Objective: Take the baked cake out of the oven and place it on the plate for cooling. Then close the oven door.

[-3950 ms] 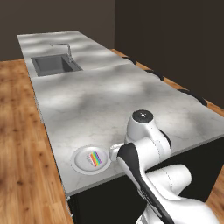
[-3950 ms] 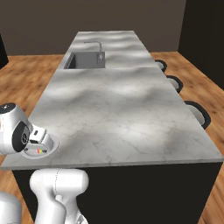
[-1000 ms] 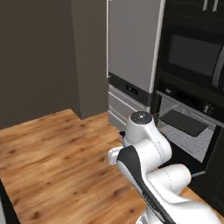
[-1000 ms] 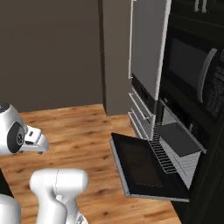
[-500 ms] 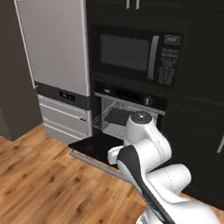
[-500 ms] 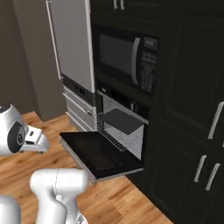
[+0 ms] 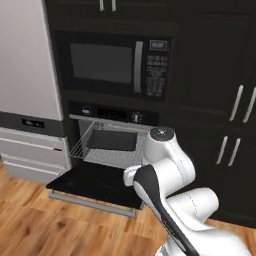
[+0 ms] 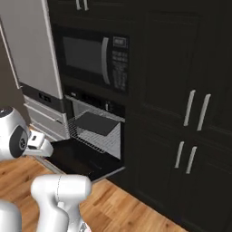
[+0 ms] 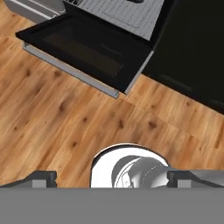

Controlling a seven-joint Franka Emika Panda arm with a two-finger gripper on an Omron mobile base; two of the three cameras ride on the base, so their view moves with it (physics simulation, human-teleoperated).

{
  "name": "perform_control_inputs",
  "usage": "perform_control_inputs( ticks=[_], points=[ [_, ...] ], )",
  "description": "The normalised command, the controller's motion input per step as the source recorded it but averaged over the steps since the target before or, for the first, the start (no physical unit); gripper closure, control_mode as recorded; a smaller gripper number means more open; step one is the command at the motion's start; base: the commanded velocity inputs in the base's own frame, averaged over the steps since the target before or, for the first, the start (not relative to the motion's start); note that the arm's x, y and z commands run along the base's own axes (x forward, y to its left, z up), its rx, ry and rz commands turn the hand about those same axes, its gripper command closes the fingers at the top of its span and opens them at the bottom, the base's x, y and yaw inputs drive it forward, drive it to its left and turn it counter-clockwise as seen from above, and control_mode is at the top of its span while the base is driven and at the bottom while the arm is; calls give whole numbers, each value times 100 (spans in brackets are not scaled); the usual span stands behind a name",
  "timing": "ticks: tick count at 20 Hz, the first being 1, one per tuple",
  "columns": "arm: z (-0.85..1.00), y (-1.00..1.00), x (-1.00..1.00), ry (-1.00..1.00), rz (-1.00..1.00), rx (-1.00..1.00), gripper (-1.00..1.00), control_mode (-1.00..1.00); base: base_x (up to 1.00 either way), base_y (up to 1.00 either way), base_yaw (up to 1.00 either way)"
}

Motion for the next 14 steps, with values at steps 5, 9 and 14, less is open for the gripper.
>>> perform_control_inputs(
  ticks=[5, 9, 14],
  points=[
    [0, 0, 0, 0, 0, 0, -100, 100, 14, 4, -61],
    [0, 0, 0, 0, 0, 0, -100, 100, 33, 5, -60],
    [0, 0, 0, 0, 0, 0, -100, 100, 43, 32, -27]
  ],
)
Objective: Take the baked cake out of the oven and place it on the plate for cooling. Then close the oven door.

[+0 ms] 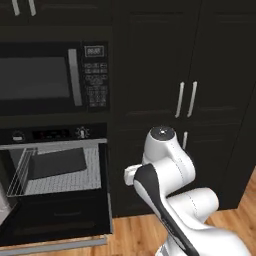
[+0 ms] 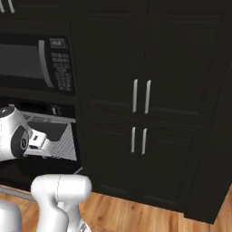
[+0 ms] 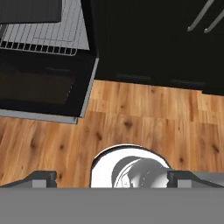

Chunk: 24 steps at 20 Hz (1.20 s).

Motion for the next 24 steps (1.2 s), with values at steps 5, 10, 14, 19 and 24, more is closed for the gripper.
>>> perform_control_inputs(
  ticks=[5, 10, 14, 19, 24],
  points=[
    [0, 0, 0, 0, 0, 0, -100, 100, 44, 50, -7],
    [0, 0, 0, 0, 0, 0, -100, 100, 43, 8, -4],
    [0, 0, 0, 0, 0, 0, -100, 100, 45, -13, -9],
    [0, 0, 0, 0, 0, 0, -100, 100, 35, -2, -2],
    [0, 0, 0, 0, 0, 0, -100, 100, 10, -5, 3]
  ],
)
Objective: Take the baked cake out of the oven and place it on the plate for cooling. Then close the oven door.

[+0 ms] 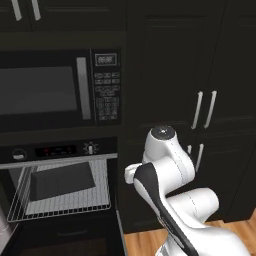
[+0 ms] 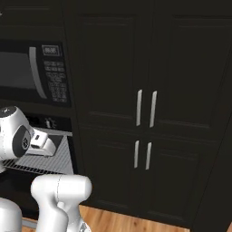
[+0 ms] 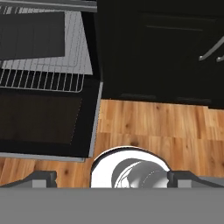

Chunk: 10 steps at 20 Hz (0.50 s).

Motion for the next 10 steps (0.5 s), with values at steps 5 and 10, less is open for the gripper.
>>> perform_control_inputs(
  ticks=[5, 10],
  points=[
    [0, 0, 0, 0, 0, 0, -100, 100, 6, -20, 8],
    [0, 0, 0, 0, 0, 0, -100, 100, 32, -22, 7]
  ],
)
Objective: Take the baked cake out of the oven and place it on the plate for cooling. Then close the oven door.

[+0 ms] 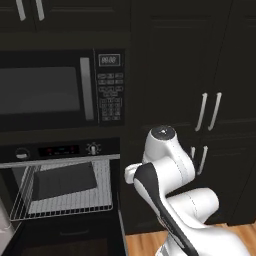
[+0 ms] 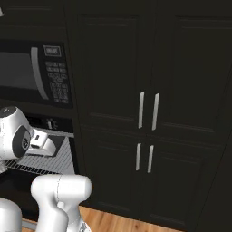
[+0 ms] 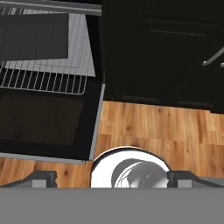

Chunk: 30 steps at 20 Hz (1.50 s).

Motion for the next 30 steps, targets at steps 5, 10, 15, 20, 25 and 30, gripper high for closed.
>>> perform_control_inputs(
  ticks=[5, 10, 15, 20, 25, 30],
  points=[
    [0, 0, 0, 0, 0, 0, -100, 100, 30, -15, 5],
    [0, 0, 0, 0, 0, 0, -100, 100, 10, -1, 5],
    [0, 0, 0, 0, 0, 0, -100, 100, 0, 0, 0],
    [0, 0, 0, 0, 0, 0, -100, 100, 0, 0, 0],
    [0, 0, 0, 0, 0, 0, -100, -100, 0, 0, 0],
    [0, 0, 0, 0, 0, 0, -100, -100, 0, 0, 0]
  ],
)
